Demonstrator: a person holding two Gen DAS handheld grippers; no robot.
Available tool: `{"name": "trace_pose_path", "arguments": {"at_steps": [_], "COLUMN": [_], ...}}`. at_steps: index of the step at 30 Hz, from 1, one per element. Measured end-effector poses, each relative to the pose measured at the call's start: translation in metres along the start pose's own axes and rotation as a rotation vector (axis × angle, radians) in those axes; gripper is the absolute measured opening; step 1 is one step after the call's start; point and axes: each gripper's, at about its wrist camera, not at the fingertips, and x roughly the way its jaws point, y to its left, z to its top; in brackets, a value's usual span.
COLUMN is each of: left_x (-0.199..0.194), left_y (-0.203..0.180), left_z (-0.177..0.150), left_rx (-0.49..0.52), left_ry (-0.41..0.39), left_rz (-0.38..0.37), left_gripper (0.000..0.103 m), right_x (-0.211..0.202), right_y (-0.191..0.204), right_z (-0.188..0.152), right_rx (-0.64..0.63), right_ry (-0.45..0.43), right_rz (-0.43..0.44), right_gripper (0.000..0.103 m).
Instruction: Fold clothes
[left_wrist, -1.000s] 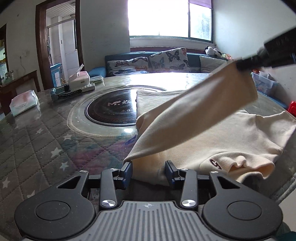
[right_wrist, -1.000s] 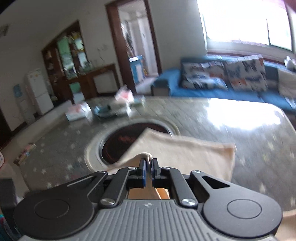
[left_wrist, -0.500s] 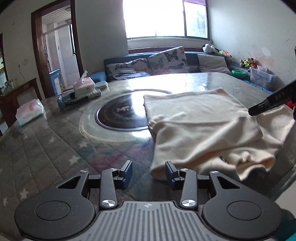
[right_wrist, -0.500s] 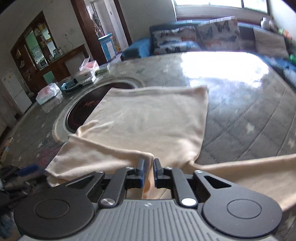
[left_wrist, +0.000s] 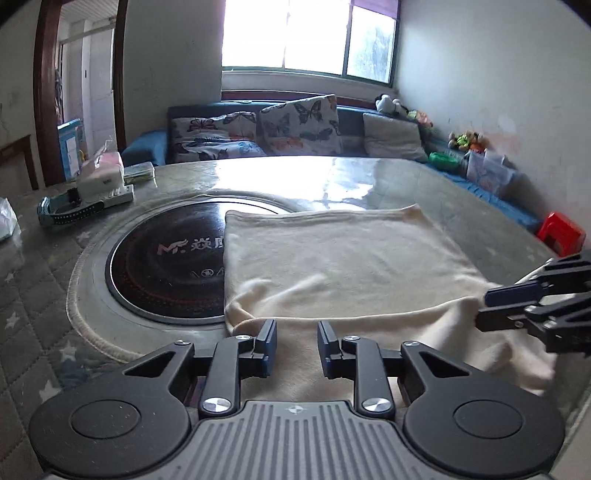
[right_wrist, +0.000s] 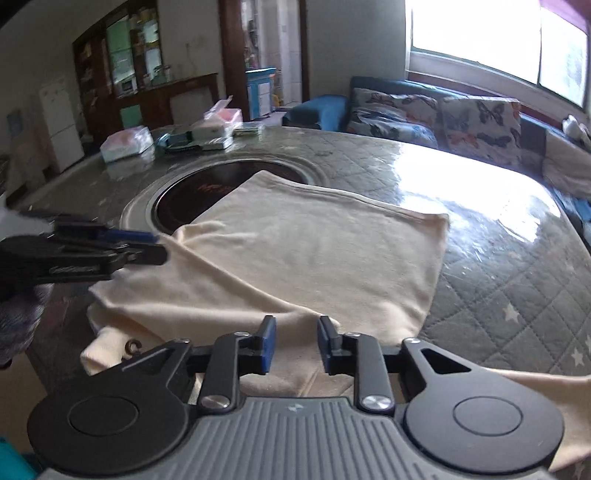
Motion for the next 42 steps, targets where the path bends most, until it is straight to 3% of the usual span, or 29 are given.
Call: {"name": "trace_pose_path", "arguments": {"at_steps": [5, 11, 15, 23, 30, 38, 42], "left_x": [0.009, 0.011, 0.010, -0.009, -0.008, 0.006, 0.004], "left_y": [0.005, 0.006, 0.005, -0.016, -0.045, -0.063, -0.064], "left_z": [-0.003, -0.005, -0.005, -0.002, -0.009, -0.017, -0.016], "left_rx": [0.017, 0.026, 0.038, 0.090, 0.156, 0.214, 0.212], "left_ry": [0.004, -0.009, -0.013, -0.036, -0.030, 0.000, 0.001], "left_rz": [0.043, 0.100, 0.094, 0.045, -0.032, -0.053, -0.047], "left_gripper": [0.015, 0.014, 0.016, 0.017, 0.017, 0.017, 0.017], "right_x": [0.006, -0.003, -0.008, 0.003, 0.023, 0.000, -0.028], "right_y": [0.014, 0.015, 0.010, 0.028, 0.014, 0.007, -0.016], "right_z": [-0.009, -0.026, -0.020, 0.002, -0.005, -0.021, -0.028], "right_rx": [-0.106, -0.209, -0.196, -0.202, -0.116, -0.113, -0.004], "right_ry": [0.036, 0.088, 0.104, -0.026, 0.020, 0.012, -0.043], "right_rz": [0.030, 0.006, 0.011, 0.051, 0.044, 0.020, -0.027], "right_gripper": [0.029, 0.029, 0.029, 0.029, 0.030, 0.030, 0.030]}}
